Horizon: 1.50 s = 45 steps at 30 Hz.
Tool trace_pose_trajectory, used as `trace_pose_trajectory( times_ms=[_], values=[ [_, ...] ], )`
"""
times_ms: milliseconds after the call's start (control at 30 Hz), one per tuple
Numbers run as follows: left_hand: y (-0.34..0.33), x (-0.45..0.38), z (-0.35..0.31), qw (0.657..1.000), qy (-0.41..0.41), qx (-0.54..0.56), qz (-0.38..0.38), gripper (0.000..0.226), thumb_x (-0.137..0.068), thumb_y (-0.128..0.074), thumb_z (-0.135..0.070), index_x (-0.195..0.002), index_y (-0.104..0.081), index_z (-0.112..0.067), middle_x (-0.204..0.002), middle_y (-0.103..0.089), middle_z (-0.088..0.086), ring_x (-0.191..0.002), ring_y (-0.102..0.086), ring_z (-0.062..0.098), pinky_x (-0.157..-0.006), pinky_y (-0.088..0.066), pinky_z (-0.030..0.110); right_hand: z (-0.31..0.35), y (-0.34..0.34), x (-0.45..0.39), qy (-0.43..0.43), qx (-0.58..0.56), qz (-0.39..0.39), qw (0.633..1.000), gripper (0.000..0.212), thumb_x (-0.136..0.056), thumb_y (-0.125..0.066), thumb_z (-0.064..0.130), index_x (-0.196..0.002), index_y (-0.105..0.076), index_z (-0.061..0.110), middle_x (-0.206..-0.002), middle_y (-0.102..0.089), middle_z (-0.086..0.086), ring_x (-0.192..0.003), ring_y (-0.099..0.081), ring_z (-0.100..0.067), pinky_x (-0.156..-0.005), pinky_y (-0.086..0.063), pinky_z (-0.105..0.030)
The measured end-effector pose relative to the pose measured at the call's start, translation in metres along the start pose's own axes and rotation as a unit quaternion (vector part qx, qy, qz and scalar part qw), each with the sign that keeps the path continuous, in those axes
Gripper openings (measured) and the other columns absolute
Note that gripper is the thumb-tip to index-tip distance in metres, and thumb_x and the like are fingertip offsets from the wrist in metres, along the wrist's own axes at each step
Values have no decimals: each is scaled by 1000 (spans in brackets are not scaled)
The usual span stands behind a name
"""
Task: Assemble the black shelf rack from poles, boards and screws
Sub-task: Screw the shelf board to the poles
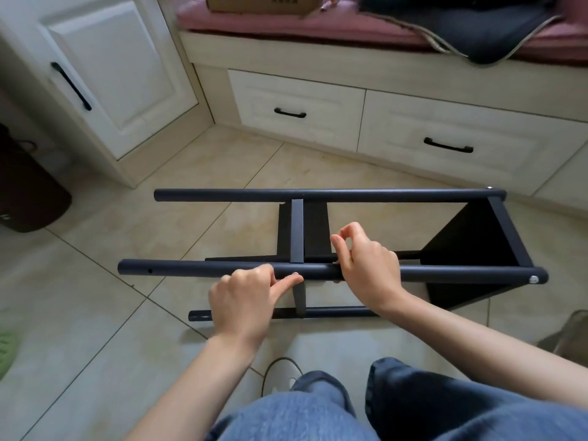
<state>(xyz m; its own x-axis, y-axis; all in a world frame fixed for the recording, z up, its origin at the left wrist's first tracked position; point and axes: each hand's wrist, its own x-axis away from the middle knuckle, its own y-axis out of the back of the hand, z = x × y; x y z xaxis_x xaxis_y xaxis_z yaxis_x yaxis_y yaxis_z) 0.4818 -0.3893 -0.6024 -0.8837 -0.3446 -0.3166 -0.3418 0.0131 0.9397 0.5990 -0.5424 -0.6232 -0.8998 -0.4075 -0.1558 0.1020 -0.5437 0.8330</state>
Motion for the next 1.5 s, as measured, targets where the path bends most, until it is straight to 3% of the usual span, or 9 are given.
trace_pose_trajectory(
  times_ms=[133,267,400,500,700,833,1133,1267,1500],
  values=[
    [1,-23,17,975,-202,-23,-91,53,-70,-67,-64,-57,-53,-14,-50,-49,0,-48,-49,24,-45,-31,28,-1,2,1,21,-2,1,1000,20,-104,-34,43,-99,-41,25,-67,-65,5,-62,-64,-25,-62,-50,-37],
    [1,-54,28,960,-279,27,18,65,-65,-79,-57,-109,-68,-10,-106,-64,9,-104,-59,33,-89,-53,52,-2,2,6,60,1,9,998,17,-103,-36,43,-94,-32,30,-64,-63,6,-59,-63,-25,-57,-47,-36],
    [0,-76,35,921,-354,-59,154,83,-86,-45,-72,-156,-32,-30,-168,-13,5,-155,1,31,-125,-8,50,-4,4,7,73,0,19,997,19,-102,-36,44,-96,-38,27,-62,-61,6,-60,-62,-26,-55,-38,-34],
    [-7,-84,40,901,-376,-89,197,81,-89,-22,-78,-156,-31,-33,-166,12,-7,-152,24,18,-125,6,45,-4,7,5,61,-4,62,996,19,-101,-33,48,-96,-35,31,-70,-64,5,-63,-61,-24,-59,-41,-35],
    [-14,-79,42,900,-379,34,213,69,-88,-46,-72,-133,-57,-22,-167,-8,-1,-156,0,20,-126,-11,43,-5,14,-10,-18,-59,218,974,25,-98,-47,49,-91,-53,26,-86,-64,4,-83,-60,-23,-68,-44,-35],
    [-17,-67,47,899,-383,70,200,66,-89,-52,-69,-128,-62,-16,-165,-22,3,-155,-10,25,-123,-22,47,-8,14,-27,-23,-45,342,938,28,-94,-59,42,-80,-64,18,-86,-68,-4,-82,-62,-22,-57,-42,-25],
    [-22,-55,47,910,-345,115,201,62,-89,-57,-63,-125,-63,-13,-161,-32,4,-155,-11,26,-120,-25,39,-2,-21,-53,15,-116,409,905,16,-88,-72,35,-79,-69,22,-72,-69,5,-64,-61,-7,-60,-49,-21],
    [-22,-55,47,908,-338,137,208,58,-87,-61,-60,-123,-64,-14,-159,-33,2,-155,-11,26,-117,-26,36,1,-24,-64,-111,-311,476,815,3,-88,-72,12,-85,-73,12,-76,-73,-5,-68,-69,-12,-68,-58,-23],
    [-22,-52,50,903,-352,137,207,59,-87,-63,-58,-121,-66,-10,-157,-36,7,-154,-13,31,-119,-27,31,2,-28,-67,-207,-394,541,714,7,-92,-64,2,-97,-68,3,-78,-75,-7,-72,-72,-14,-78,-61,-28]
  ],
)
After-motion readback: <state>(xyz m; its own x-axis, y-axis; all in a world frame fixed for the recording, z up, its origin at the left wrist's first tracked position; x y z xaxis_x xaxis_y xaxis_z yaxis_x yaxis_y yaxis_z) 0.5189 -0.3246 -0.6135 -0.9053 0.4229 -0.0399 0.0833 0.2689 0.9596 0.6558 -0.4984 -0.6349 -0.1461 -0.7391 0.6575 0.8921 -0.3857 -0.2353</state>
